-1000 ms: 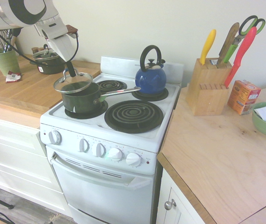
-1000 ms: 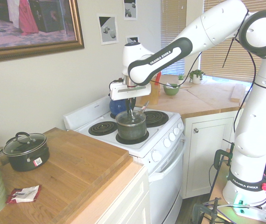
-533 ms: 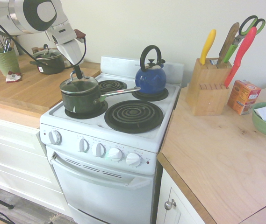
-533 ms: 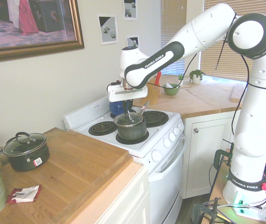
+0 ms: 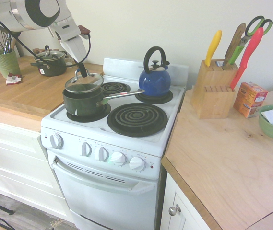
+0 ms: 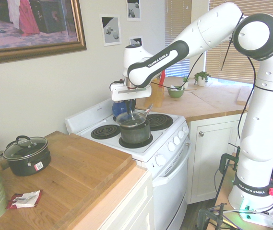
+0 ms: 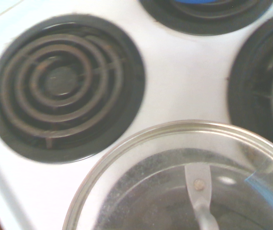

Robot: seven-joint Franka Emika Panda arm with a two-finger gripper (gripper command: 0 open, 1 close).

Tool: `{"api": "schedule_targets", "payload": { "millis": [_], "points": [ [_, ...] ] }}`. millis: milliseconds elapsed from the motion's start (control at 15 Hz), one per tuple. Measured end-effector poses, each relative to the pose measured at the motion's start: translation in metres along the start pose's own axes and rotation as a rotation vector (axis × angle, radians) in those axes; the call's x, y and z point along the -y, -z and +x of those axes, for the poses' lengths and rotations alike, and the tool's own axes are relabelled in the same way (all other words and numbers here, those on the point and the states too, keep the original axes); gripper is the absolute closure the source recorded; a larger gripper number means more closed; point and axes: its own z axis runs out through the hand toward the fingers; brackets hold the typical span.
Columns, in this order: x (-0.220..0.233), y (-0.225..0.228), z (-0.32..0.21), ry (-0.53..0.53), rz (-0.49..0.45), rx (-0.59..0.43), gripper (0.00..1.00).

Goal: Cover the lid of the pot

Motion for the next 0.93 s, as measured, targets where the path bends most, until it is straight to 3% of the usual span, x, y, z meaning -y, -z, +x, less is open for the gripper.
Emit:
{"api": "schedule_targets", "payload": {
  "millis": [533,933],
  "points": [
    [-0.020,-0.007,-0.012,0.029,-0.036,-0.009,1.00],
    [0.001,-0.025,-0.003,0.033,-0.032,-0.025,1.00]
  ]
}}
